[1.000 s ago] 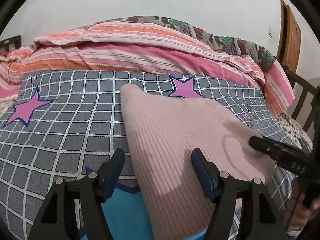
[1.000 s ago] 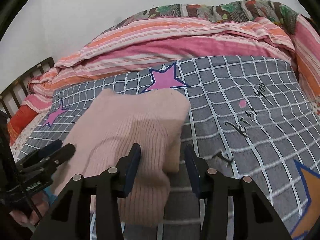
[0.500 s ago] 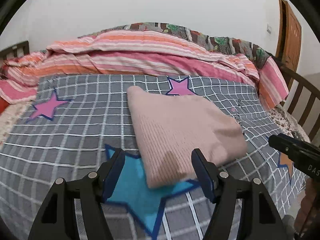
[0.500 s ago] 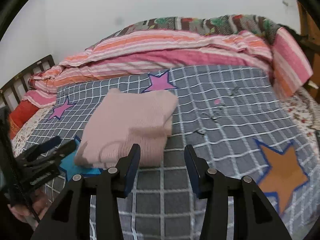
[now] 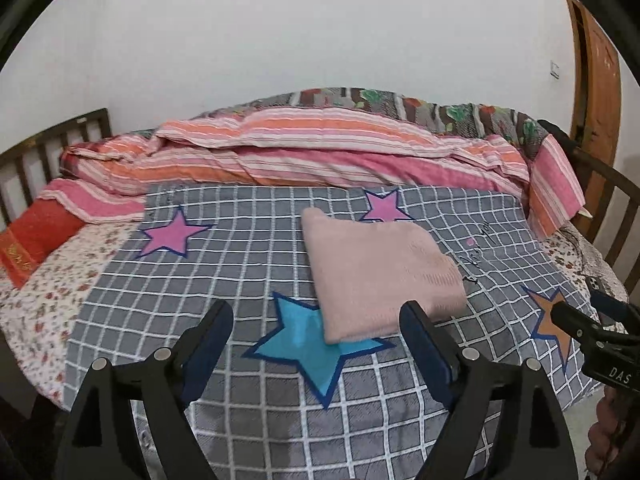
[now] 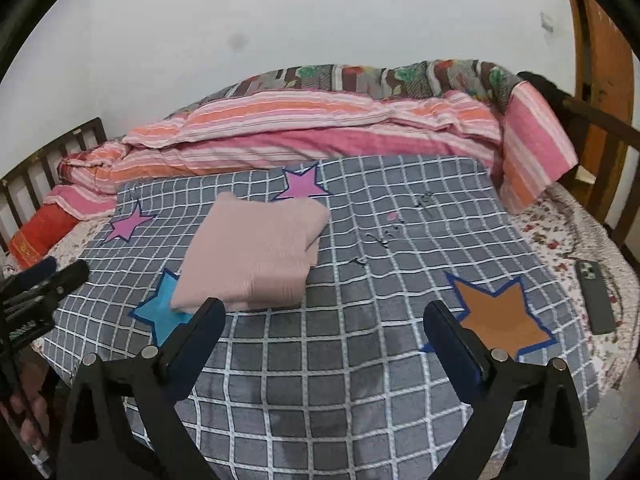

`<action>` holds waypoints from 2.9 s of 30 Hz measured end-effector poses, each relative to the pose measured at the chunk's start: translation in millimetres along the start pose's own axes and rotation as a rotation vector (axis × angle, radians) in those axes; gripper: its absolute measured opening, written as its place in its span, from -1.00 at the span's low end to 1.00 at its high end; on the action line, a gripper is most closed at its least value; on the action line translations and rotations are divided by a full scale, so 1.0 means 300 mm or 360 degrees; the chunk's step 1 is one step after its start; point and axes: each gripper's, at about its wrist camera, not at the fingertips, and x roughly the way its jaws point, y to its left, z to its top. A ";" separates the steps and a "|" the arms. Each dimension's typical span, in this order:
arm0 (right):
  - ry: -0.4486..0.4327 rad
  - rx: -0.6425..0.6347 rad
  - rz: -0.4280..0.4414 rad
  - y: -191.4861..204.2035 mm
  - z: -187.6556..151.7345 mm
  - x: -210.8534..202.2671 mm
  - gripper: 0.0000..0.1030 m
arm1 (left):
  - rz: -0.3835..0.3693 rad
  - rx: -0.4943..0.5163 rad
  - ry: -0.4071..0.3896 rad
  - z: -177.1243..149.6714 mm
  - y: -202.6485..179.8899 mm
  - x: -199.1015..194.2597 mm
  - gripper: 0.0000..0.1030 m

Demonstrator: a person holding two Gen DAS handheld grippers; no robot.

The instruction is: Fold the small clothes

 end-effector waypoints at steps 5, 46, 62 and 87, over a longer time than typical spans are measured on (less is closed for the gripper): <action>0.0032 -0.0017 -0.0022 -0.006 -0.017 -0.033 0.90 | 0.0034 0.0004 -0.0028 -0.009 -0.001 -0.050 0.66; -0.0002 0.0019 -0.0045 -0.030 -0.017 -0.115 0.90 | 0.0012 -0.0006 -0.0028 -0.026 -0.027 -0.095 0.66; 0.0004 0.0008 -0.0029 -0.003 -0.019 -0.111 0.90 | 0.0012 -0.0007 -0.0031 -0.026 -0.018 -0.094 0.66; 0.0006 0.0008 -0.0013 0.016 -0.019 -0.110 0.90 | 0.0004 -0.0033 -0.0024 -0.018 0.021 -0.101 0.66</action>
